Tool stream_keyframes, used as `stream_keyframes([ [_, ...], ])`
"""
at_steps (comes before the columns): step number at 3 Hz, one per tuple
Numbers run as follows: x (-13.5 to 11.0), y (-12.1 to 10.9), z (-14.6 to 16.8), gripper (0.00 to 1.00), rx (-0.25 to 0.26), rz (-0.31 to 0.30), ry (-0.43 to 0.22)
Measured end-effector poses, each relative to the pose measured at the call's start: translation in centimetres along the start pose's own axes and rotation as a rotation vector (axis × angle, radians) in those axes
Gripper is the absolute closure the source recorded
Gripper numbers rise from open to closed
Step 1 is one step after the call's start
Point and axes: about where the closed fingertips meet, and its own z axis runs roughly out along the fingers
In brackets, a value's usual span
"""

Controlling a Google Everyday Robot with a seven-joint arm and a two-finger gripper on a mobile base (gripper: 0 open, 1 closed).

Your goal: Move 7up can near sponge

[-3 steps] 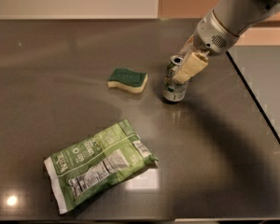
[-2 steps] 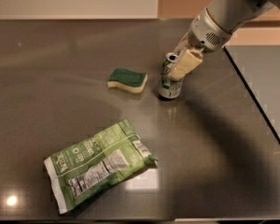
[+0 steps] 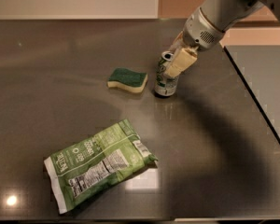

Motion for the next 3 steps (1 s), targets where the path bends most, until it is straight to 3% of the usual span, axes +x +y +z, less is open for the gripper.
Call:
stream_keyframes([
  [2, -0.56, -0.35, 0.70, 0.13, -0.022, -0.019, -0.005],
  [3, -0.71, -0.46, 0.89, 0.00, -0.027, -0.024, -0.006],
])
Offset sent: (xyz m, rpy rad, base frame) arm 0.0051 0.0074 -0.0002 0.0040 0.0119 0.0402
